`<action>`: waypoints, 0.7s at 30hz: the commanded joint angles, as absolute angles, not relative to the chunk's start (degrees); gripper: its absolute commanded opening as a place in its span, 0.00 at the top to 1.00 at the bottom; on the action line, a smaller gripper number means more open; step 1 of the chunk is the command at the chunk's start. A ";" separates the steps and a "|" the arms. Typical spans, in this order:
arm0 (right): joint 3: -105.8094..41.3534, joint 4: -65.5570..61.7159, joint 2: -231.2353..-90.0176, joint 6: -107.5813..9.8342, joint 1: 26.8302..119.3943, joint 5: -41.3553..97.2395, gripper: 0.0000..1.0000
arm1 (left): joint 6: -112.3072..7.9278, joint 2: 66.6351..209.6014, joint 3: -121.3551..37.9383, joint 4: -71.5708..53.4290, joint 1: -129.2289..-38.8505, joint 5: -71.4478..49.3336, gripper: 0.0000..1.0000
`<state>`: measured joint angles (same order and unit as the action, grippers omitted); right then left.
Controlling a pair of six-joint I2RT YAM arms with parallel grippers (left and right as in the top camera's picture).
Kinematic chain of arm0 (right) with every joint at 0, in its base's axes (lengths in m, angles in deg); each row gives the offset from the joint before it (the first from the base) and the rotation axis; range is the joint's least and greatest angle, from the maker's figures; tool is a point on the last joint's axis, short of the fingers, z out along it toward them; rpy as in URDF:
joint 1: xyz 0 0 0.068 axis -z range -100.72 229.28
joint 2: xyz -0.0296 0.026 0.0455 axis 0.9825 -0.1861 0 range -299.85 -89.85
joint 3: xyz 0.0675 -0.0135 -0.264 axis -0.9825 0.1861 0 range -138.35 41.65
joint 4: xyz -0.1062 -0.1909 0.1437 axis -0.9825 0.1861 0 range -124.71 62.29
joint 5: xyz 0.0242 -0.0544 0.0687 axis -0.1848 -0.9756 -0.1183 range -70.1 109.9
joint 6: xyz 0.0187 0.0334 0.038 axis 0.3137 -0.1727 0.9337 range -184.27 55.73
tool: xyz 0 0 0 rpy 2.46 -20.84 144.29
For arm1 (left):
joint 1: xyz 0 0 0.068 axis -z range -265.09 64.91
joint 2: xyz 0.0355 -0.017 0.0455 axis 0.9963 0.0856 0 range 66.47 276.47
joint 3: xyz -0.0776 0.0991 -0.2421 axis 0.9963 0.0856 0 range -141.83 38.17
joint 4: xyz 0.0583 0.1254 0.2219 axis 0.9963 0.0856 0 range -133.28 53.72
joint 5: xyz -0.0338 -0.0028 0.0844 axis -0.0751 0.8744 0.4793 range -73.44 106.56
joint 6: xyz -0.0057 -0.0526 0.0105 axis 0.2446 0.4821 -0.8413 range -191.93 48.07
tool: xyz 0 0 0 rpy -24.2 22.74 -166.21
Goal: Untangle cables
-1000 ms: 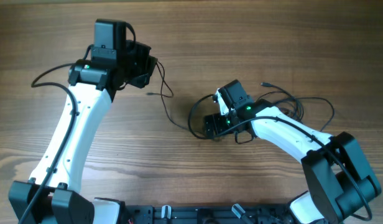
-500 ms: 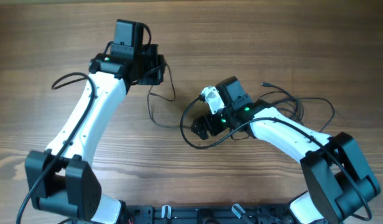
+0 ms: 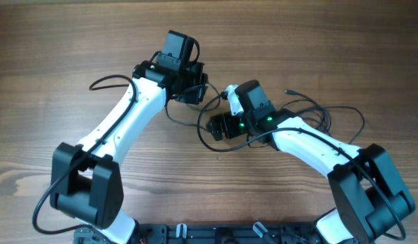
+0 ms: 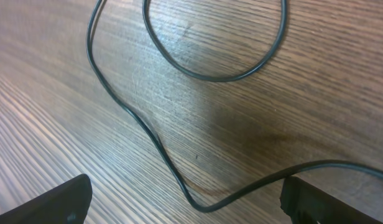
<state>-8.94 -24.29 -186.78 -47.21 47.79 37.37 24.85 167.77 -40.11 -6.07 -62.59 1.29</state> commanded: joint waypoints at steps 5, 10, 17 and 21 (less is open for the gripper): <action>-8.37 -27.77 -187.89 -31.83 47.57 33.68 0.00 | 13.46 169.17 -40.48 -6.04 -68.18 3.74 0.73; -8.37 -27.37 -187.89 -30.49 47.62 24.76 0.00 | -9.93 169.19 -40.48 -6.00 -72.25 3.52 0.44; -8.37 -18.30 -187.91 -12.39 47.62 24.81 0.00 | -38.96 169.32 -40.48 -6.02 -72.18 3.63 0.05; -8.37 -20.01 -189.03 -10.32 47.59 25.44 0.00 | -41.71 169.34 -40.48 -5.50 -72.25 7.81 0.00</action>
<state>-8.72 -18.46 -187.02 -15.35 47.79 26.23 -32.59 169.01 -40.11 -5.98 -72.34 3.65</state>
